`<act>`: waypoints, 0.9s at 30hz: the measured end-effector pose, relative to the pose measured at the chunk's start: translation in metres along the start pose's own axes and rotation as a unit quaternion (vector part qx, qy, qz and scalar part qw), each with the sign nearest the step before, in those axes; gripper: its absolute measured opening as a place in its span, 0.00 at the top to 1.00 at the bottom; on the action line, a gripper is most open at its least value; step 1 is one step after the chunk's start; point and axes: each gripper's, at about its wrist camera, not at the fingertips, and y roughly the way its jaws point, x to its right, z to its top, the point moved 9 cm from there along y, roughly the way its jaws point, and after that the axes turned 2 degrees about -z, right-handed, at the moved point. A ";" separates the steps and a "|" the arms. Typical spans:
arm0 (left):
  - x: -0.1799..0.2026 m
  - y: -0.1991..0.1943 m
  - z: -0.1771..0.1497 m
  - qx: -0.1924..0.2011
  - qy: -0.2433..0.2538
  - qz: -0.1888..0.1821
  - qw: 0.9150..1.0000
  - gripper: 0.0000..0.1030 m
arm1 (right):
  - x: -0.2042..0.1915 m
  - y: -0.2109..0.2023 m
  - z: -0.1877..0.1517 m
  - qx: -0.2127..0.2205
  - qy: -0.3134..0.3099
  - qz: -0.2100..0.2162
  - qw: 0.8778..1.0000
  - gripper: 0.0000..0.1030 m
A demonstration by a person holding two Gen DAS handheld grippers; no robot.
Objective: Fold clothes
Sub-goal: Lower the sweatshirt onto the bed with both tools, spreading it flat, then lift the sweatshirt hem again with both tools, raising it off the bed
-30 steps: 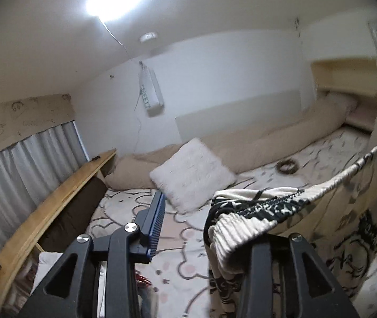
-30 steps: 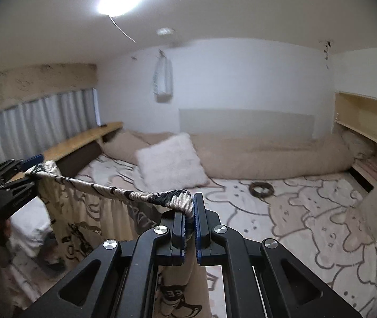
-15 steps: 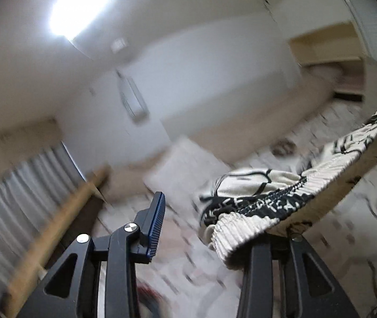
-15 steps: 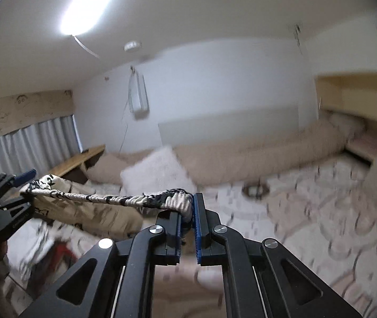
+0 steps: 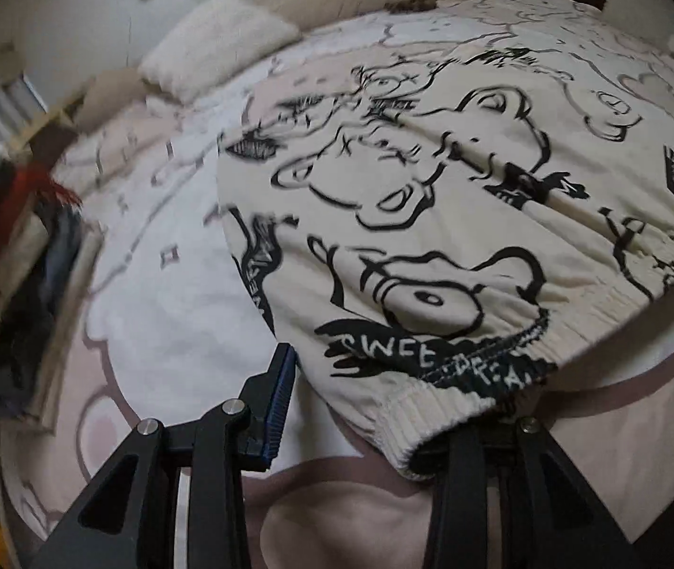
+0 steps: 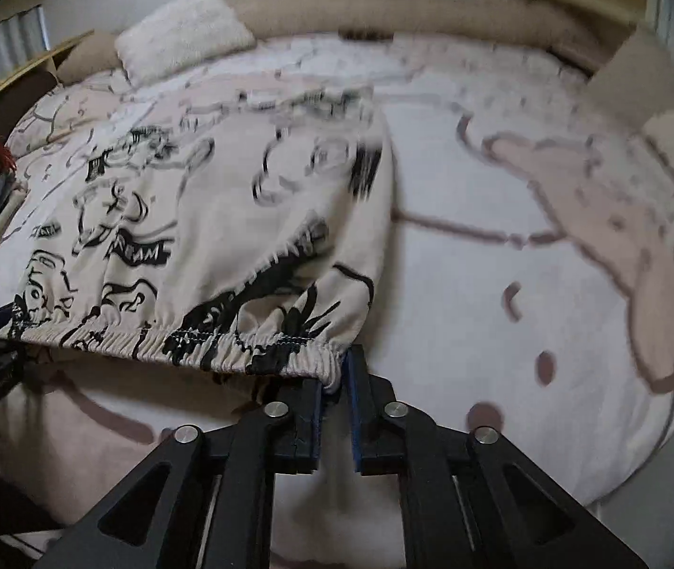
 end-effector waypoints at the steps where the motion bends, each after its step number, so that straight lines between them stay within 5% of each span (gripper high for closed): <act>1: -0.002 0.000 0.001 0.004 0.000 0.001 1.000 0.63 | 0.002 -0.001 0.001 0.017 -0.011 -0.021 1.000 0.53; 3: -0.004 -0.002 0.001 0.008 -0.002 0.003 1.000 0.62 | 0.001 -0.007 0.008 0.044 -0.042 -0.046 0.997 0.36; 9: -0.010 0.000 0.001 0.012 -0.015 -0.007 1.000 0.62 | -0.017 -0.023 0.007 0.112 -0.202 -0.101 0.968 0.35; 13: -0.009 -0.004 0.005 0.018 -0.032 -0.020 0.999 0.62 | -0.045 -0.033 0.003 0.161 -0.327 -0.131 0.922 0.35; 20: -0.010 -0.012 0.012 0.036 -0.036 -0.026 0.998 0.62 | -0.098 -0.025 -0.005 0.217 -0.502 -0.153 0.823 0.35; 21: -0.010 -0.012 0.012 0.037 -0.036 -0.026 0.998 0.62 | -0.105 -0.022 -0.006 0.221 -0.524 -0.150 0.809 0.42; 22: -0.010 -0.012 0.012 0.036 -0.036 -0.026 0.998 0.62 | -0.107 -0.016 -0.007 0.209 -0.539 -0.143 0.803 0.64; 23: -0.010 -0.012 0.011 0.035 -0.035 -0.025 0.998 0.62 | -0.108 -0.008 -0.008 0.193 -0.553 -0.136 0.799 0.75; 24: -0.010 -0.011 0.010 0.034 -0.033 -0.025 0.999 0.62 | -0.104 -0.008 -0.002 0.184 -0.538 -0.130 0.812 0.91; 27: -0.005 -0.007 0.006 0.030 -0.023 -0.025 0.999 0.62 | -0.087 -0.010 0.019 0.164 -0.473 -0.111 0.859 0.96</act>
